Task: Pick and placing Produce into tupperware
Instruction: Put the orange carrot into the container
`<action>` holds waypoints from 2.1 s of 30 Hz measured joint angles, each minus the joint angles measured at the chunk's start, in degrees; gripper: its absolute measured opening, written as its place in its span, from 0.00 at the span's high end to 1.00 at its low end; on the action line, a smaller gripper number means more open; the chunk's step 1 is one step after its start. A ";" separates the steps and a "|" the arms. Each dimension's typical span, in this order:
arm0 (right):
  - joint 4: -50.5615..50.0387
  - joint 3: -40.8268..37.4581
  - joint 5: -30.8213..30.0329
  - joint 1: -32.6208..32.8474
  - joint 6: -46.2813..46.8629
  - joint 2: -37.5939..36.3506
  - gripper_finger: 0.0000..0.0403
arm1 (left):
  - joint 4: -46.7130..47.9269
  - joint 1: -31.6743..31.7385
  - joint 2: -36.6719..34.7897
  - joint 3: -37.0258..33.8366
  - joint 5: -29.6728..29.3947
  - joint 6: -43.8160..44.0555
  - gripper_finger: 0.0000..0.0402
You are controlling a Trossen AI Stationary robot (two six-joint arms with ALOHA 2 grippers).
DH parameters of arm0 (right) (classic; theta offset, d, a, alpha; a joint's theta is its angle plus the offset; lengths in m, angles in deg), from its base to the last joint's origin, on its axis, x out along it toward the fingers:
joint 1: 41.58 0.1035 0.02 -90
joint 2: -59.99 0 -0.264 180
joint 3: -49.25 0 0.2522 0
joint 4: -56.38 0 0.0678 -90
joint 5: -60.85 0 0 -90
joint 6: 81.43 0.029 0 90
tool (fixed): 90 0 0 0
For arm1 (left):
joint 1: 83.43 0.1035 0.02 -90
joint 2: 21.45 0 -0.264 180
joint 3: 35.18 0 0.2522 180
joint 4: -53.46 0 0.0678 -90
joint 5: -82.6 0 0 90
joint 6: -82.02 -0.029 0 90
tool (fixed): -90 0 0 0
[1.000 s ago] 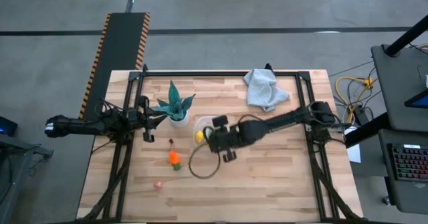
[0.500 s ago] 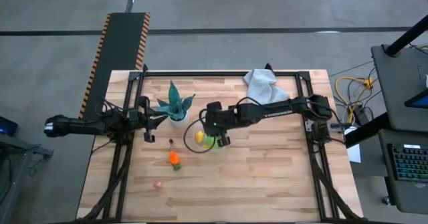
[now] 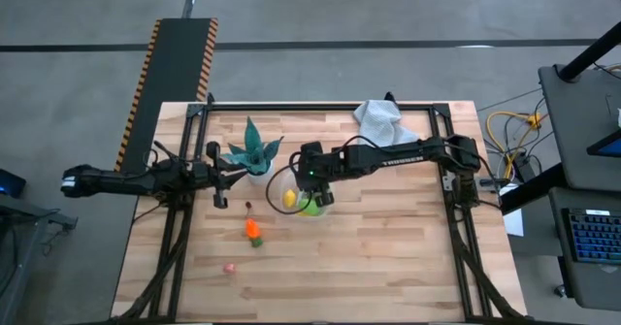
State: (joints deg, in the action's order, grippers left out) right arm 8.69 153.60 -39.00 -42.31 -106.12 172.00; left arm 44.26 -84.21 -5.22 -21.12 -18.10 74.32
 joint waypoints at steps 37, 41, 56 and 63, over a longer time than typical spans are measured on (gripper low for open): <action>10.16 -29.08 -1.45 10.58 16.43 -52.22 0.80 | -2.24 -0.02 -1.15 -0.02 0.13 4.39 0.88; 15.74 -39.84 -5.20 13.60 18.70 -63.52 0.81 | -2.38 0.00 -1.11 -0.02 0.13 4.39 0.88; 30.20 -69.13 -5.17 14.31 13.30 -92.75 0.90 | -2.26 0.02 -1.01 -0.01 -0.11 4.37 0.88; 30.22 -74.90 -12.23 14.29 10.94 -103.80 0.98 | -2.08 0.02 -0.65 0.00 -0.11 4.35 0.88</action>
State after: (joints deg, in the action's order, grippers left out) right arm 38.91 78.70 -51.23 -28.02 -95.18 68.20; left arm 42.18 -84.18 -5.87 -21.13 -18.21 78.66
